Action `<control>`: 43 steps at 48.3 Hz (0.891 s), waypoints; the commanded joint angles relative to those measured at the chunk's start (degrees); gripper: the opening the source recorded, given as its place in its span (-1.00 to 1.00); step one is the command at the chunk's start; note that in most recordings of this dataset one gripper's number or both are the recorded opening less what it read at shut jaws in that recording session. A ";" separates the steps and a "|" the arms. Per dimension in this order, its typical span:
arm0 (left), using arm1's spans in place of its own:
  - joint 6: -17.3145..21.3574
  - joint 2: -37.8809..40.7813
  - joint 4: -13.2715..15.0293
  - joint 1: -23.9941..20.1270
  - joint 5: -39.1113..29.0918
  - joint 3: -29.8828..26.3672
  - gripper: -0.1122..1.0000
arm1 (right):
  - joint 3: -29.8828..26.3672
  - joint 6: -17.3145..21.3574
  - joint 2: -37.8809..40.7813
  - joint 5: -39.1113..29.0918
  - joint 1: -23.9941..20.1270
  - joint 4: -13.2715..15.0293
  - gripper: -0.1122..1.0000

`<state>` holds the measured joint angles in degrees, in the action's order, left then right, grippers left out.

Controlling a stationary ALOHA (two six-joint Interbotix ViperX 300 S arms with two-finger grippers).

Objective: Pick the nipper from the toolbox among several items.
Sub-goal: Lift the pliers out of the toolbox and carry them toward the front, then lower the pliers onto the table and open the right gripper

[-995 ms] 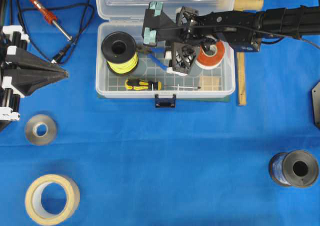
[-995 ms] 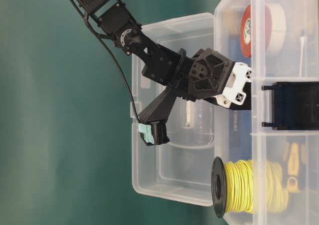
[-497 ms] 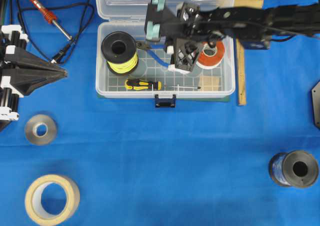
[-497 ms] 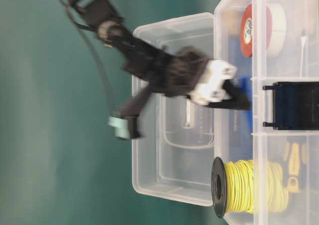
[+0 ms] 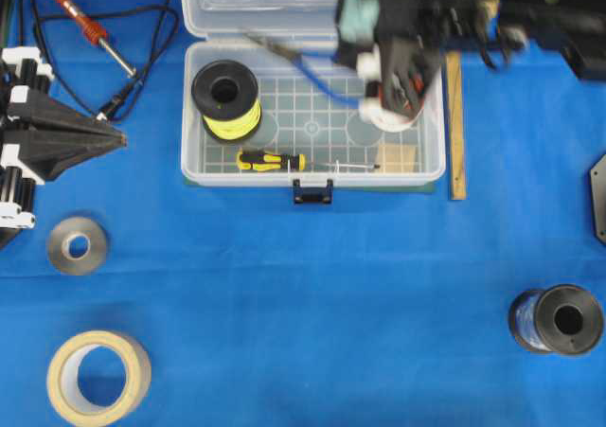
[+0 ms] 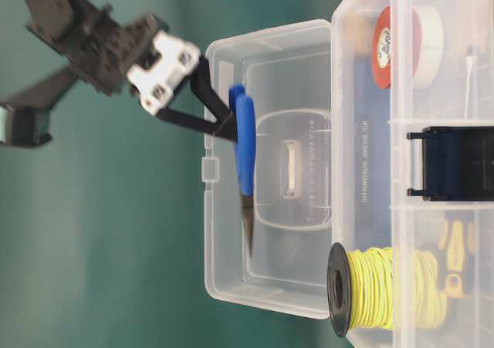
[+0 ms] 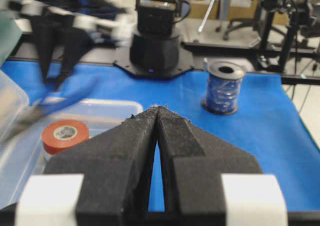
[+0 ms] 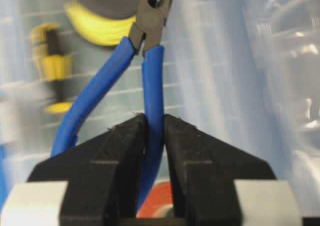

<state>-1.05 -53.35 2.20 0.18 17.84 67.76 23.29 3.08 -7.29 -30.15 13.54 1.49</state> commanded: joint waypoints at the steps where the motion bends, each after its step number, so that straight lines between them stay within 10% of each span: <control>1: -0.09 0.26 0.09 0.00 0.35 -0.79 -0.80 | 1.14 1.32 -2.90 1.67 -4.31 -0.79 -0.56; 20: 0.00 0.18 0.09 -0.53 0.35 -0.44 -0.80 | 5.45 11.60 2.64 9.76 -20.74 -0.79 -0.56; 43: -0.09 0.09 0.09 -0.53 0.26 -0.26 -0.80 | 5.36 17.49 16.96 13.54 -23.82 -0.79 -0.56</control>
<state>-1.14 -53.53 2.20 -0.18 17.75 67.94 29.36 20.30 9.93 -17.31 -9.93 0.79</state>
